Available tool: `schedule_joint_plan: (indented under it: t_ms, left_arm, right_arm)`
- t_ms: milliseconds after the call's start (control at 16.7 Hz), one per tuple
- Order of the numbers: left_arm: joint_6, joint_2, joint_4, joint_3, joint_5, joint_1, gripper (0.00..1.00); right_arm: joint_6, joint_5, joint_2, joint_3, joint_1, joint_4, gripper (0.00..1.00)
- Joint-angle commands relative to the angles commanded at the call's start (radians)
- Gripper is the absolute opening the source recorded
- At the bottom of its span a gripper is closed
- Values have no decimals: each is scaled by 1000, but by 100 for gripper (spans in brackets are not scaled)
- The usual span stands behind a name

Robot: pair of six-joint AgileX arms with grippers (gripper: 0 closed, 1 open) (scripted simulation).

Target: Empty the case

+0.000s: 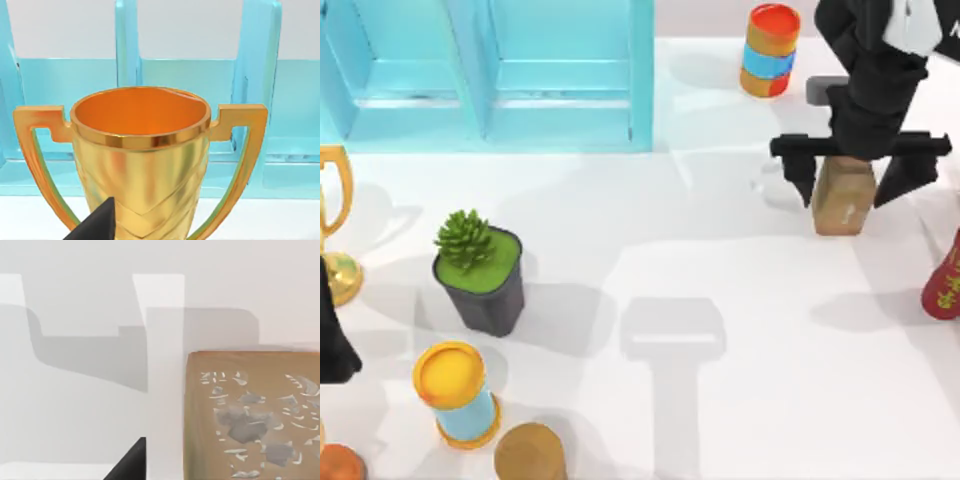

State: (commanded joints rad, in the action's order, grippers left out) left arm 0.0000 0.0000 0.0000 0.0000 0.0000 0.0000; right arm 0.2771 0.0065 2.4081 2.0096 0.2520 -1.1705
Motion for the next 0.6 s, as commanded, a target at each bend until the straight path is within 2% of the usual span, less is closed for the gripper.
schedule_joint_plan:
  t_ms: [600]
  left_arm:
    - [0,0,0,0,0,0,100]
  right_arm:
    - [1,-1,0,16,-3,-16,100]
